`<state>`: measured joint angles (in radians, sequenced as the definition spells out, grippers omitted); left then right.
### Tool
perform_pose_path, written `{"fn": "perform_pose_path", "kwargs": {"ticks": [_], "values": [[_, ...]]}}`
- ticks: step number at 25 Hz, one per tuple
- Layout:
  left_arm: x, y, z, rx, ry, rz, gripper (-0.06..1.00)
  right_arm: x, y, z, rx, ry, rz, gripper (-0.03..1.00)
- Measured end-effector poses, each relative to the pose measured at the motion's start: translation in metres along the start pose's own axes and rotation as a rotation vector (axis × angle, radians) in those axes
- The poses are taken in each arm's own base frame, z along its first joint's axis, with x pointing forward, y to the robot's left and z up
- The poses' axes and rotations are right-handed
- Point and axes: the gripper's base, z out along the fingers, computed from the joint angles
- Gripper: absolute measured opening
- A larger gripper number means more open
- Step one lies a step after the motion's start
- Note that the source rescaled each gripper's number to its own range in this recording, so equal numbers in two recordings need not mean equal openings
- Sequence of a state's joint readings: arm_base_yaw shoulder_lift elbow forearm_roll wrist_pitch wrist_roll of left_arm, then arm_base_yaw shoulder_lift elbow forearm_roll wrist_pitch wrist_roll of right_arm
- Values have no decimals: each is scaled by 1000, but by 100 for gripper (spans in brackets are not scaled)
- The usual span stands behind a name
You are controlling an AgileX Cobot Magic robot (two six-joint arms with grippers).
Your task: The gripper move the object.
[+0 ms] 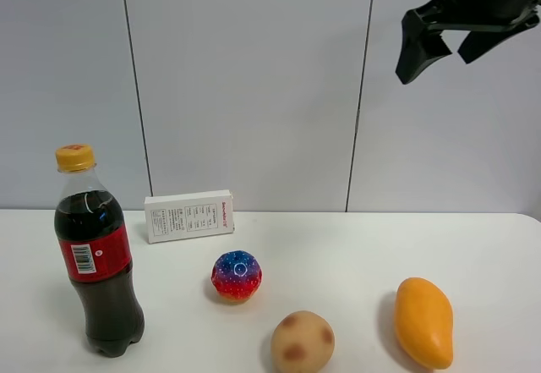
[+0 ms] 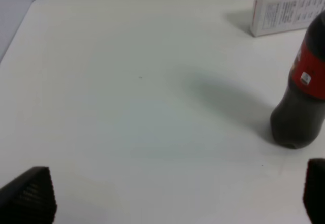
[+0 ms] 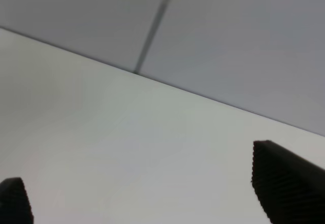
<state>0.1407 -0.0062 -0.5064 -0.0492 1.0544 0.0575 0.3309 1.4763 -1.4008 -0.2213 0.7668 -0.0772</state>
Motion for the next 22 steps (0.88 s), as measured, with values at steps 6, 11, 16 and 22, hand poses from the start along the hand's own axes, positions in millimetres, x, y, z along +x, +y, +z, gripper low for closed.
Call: {"fn": "perform_pose_path", "kwargs": {"ticks": [6, 11, 16, 22], "values": [[0, 0, 0, 0, 0, 0, 100, 15, -47, 1, 106, 38, 102, 87], [0, 0, 0, 0, 0, 0, 100, 36, -80, -8, 179, 129, 190, 87], [0, 0, 0, 0, 0, 0, 100, 59, -98, -26, 223, 236, 277, 87], [0, 0, 0, 0, 0, 0, 100, 84, -86, -71, 253, 191, 298, 87]]}}
